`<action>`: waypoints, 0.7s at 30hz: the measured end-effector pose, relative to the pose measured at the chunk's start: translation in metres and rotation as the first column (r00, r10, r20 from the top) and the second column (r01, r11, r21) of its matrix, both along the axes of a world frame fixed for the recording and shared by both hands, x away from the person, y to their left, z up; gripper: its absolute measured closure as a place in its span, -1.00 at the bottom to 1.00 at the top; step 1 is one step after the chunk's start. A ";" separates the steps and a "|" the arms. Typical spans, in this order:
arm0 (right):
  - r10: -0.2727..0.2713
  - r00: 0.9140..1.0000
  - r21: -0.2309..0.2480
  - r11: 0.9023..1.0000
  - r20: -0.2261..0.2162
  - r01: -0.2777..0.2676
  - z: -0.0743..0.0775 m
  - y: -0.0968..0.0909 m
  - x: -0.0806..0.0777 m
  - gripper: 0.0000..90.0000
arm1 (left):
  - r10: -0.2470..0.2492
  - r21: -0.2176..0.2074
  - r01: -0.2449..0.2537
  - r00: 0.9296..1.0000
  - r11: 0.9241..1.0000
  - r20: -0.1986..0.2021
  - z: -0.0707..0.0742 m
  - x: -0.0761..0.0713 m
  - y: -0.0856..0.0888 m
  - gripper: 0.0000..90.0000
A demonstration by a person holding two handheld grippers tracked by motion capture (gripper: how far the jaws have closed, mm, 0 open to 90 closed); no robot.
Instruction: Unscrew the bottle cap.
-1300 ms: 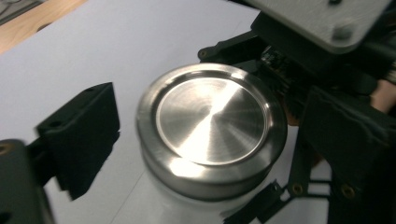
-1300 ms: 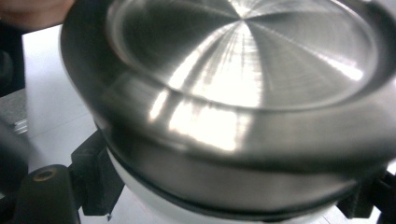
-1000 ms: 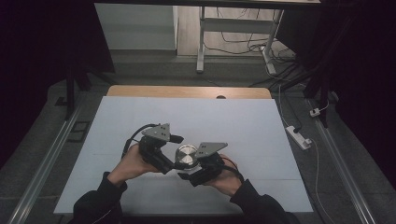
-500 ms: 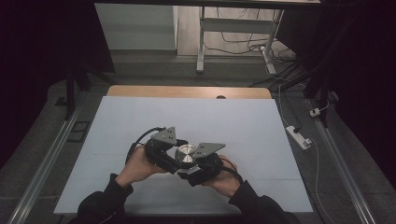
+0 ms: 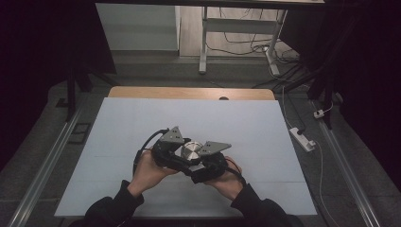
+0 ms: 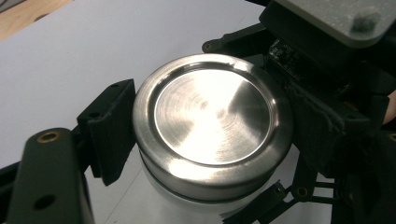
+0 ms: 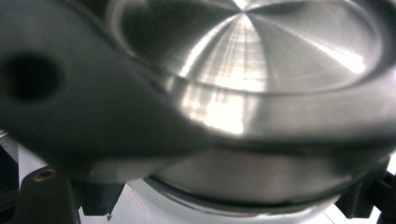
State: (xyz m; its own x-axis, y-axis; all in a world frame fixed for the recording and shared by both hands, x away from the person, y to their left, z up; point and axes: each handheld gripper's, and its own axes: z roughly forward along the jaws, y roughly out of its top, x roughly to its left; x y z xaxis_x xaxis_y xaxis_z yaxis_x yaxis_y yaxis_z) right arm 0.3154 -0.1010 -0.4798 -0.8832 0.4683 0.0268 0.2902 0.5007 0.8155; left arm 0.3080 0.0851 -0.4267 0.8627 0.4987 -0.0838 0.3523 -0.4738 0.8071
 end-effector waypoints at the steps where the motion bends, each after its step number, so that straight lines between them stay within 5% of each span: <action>1: 0.000 1.000 0.000 1.000 0.003 0.000 0.000 0.000 0.000 -0.67 | 0.003 0.002 -0.003 1.000 1.000 0.000 0.000 0.000 0.000 -0.54; 11: -0.017 1.000 -0.003 1.000 0.014 0.017 0.000 0.000 -0.001 -0.67 | 0.054 0.013 -0.054 0.999 0.998 0.000 0.003 -0.004 -0.004 -0.54; 15: -0.008 1.000 0.001 1.000 0.015 0.008 0.000 0.000 -0.001 -0.67 | -0.002 0.026 0.003 1.000 1.000 -0.010 0.005 -0.002 -0.003 -0.56; 21: 0.024 1.000 0.017 1.000 0.016 -0.024 0.002 -0.002 -0.001 -0.67 | -0.094 -0.038 0.094 0.995 0.995 -0.013 0.016 0.004 0.017 -0.93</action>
State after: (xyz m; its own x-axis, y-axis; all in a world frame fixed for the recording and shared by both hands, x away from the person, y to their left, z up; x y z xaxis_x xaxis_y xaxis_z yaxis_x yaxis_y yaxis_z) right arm 0.3146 -0.1028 -0.4781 -0.8945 0.4467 0.0202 0.2651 0.4934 0.8285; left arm 0.3120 0.1022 -0.4111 0.9041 0.4117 -0.1142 0.3198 -0.4748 0.8200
